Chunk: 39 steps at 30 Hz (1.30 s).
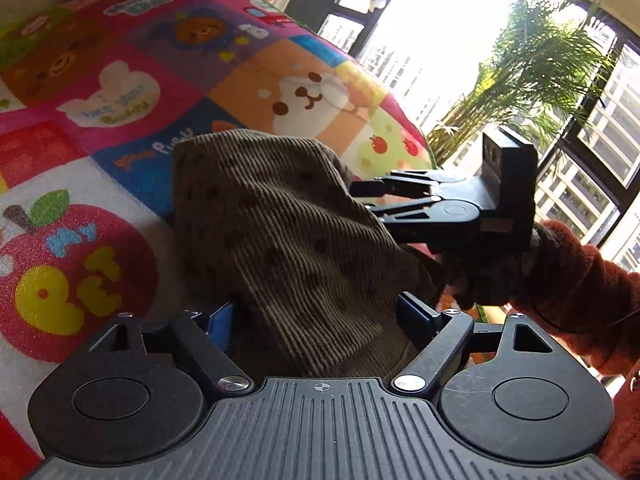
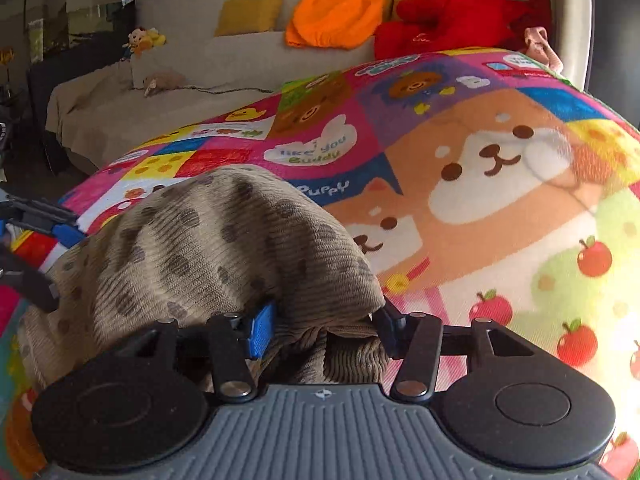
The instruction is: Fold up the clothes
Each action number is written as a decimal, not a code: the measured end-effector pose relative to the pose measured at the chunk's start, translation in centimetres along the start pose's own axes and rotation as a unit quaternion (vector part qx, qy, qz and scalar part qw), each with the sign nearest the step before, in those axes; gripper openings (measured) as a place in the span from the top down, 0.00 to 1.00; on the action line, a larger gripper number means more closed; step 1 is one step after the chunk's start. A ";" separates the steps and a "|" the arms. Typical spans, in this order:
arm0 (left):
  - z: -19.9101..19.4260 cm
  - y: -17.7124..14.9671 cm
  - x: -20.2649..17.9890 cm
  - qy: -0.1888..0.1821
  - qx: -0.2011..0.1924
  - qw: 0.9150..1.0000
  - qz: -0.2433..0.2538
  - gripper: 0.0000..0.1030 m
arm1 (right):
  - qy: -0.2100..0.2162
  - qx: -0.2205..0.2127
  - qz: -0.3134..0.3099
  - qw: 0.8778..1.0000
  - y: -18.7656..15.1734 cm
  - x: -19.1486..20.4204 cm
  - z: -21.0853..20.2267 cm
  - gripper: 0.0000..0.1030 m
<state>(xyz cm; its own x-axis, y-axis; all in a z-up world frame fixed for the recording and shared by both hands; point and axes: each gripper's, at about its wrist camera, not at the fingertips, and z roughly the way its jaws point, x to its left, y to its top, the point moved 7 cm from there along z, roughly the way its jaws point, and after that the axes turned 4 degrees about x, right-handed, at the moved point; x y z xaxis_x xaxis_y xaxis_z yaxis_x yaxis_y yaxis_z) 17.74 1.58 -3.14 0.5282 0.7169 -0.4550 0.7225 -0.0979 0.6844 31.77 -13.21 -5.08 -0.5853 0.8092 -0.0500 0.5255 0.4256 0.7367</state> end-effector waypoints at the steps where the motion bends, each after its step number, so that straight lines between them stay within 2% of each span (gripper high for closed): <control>1: 0.3 -0.4 -1.2 -0.007 0.005 1.000 0.012 0.17 | -0.002 0.005 0.008 1.000 0.5 -0.8 0.7 0.49; 3: 0.7 -1.1 -3.4 -0.022 0.017 0.999 0.040 0.15 | -0.003 0.018 0.028 0.999 1.0 -2.4 1.3 0.49; 5: 0.3 -1.1 -4.8 -0.024 0.020 0.997 0.073 0.13 | -0.011 0.022 0.041 0.999 0.7 -3.7 0.7 0.44; 8: -1.6 0.7 -4.5 -0.022 -0.015 0.997 0.076 0.09 | -0.032 0.010 0.053 0.998 -0.3 -4.9 -2.0 0.42; 12: -3.4 4.6 -2.3 0.010 -0.084 0.995 0.056 0.11 | -0.045 -0.041 0.059 0.996 -0.9 -4.9 -7.0 0.42; 13: -3.1 5.6 -1.6 0.013 -0.094 0.994 0.045 0.12 | -0.035 -0.053 0.060 0.996 -0.8 -4.3 -8.0 0.42; 15: -1.9 7.2 -0.7 0.007 -0.102 0.994 0.024 0.21 | 0.002 -0.069 0.053 0.996 -0.5 -2.4 -9.2 0.42; 17: 0.6 8.5 0.0 0.005 -0.090 0.996 0.012 0.29 | 0.044 -0.079 0.025 0.996 -0.4 0.5 -9.7 0.42; 19: 3.7 9.8 0.3 0.001 -0.059 0.998 0.003 0.31 | 0.074 -0.076 -0.006 0.994 -0.6 3.5 -9.3 0.42; 22: 8.5 11.0 0.8 0.019 -0.012 1.000 -0.006 0.32 | 0.082 -0.060 -0.029 0.994 -1.4 5.8 -7.6 0.42; 24: 10.4 11.5 0.5 0.047 0.005 0.999 0.017 0.31 | 0.078 -0.038 -0.021 0.996 -2.4 5.7 -6.2 0.42; 26: 11.6 11.5 0.1 0.057 0.020 0.998 0.027 0.27 | 0.073 -0.018 -0.004 0.997 -3.7 5.1 -5.0 0.42; 29: 10.7 11.2 -0.3 0.060 0.012 0.998 0.031 0.22 | 0.078 -0.005 0.028 0.997 -5.0 4.1 -4.1 0.42; 34: 8.9 10.7 -0.9 0.064 -0.005 0.997 0.032 0.22 | 0.076 0.001 0.014 0.997 -4.5 4.0 -4.7 0.41; 36: 5.7 10.3 -0.7 0.057 -0.042 0.998 0.000 0.15 | 0.080 -0.003 0.022 0.997 -4.2 3.3 -5.5 0.41; 39: 1.7 8.7 0.1 0.068 -0.082 0.994 -0.032 0.17 | 0.098 -0.026 0.079 0.992 -3.1 0.6 -7.3 0.36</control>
